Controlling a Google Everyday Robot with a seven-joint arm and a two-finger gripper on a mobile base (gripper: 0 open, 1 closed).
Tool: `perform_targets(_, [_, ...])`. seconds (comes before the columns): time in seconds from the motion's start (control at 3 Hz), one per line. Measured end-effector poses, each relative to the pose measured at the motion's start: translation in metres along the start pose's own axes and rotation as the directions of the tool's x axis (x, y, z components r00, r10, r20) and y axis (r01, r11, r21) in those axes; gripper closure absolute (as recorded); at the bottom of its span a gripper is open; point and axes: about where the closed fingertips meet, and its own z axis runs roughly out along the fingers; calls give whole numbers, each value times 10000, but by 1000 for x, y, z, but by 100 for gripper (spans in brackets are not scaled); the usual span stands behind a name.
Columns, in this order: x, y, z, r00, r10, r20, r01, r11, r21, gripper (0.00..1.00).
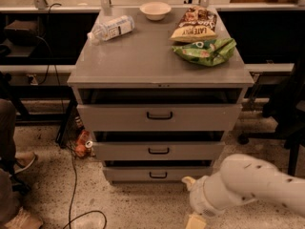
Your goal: Open bottom drawer
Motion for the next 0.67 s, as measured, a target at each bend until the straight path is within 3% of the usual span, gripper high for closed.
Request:
perform_targets(0.33, [19, -1, 71, 9985, 404, 378, -394, 9988, -275, 0])
perform_targets(0.67, [20, -13, 97, 9935, 718, 883, -724, 9974, 40, 0])
